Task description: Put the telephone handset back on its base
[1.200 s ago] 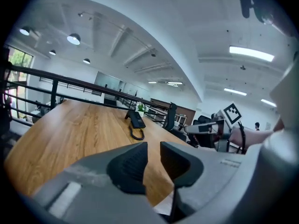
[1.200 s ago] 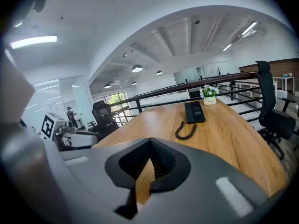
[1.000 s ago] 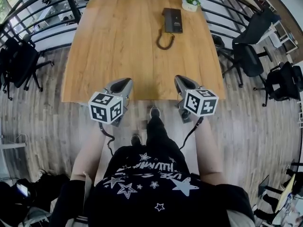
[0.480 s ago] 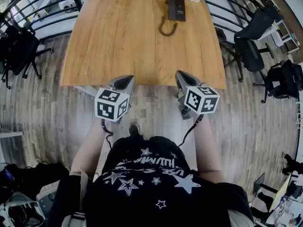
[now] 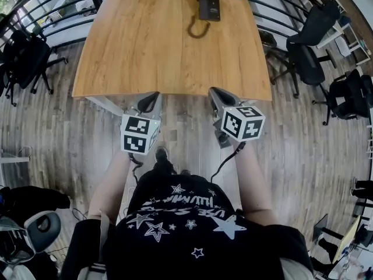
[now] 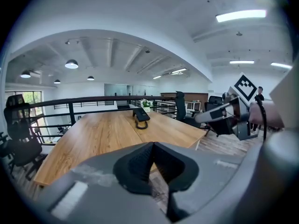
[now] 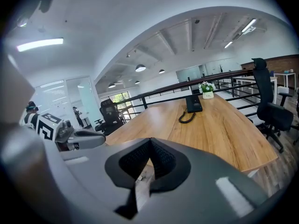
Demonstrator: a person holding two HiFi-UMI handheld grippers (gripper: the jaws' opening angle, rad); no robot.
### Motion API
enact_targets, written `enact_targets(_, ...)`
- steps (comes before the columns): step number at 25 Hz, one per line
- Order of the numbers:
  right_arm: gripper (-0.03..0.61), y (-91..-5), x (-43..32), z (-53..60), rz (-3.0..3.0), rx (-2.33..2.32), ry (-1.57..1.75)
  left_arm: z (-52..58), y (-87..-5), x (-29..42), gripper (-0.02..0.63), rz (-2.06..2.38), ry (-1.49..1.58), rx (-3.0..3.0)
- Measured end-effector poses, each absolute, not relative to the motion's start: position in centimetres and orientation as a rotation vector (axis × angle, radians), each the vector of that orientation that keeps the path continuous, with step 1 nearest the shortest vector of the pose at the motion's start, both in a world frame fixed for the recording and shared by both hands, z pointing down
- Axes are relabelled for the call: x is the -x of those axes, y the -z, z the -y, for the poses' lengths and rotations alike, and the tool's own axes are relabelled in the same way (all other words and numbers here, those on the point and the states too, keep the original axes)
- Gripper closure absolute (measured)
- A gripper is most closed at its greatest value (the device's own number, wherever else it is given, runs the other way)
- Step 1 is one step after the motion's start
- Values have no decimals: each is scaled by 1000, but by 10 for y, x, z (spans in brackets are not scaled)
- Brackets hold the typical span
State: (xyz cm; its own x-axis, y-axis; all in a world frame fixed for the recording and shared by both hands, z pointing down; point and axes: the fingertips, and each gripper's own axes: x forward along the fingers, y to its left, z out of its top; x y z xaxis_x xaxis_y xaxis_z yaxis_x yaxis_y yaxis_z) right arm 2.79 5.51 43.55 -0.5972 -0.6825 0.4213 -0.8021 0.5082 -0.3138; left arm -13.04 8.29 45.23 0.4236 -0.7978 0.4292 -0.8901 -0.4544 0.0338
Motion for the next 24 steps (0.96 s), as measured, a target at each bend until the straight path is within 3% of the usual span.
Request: enact_targets(24, 577, -428, -73, -158, 2575, -1184, -687, -197, -442, 78, 612, 1521, -492, -2397)
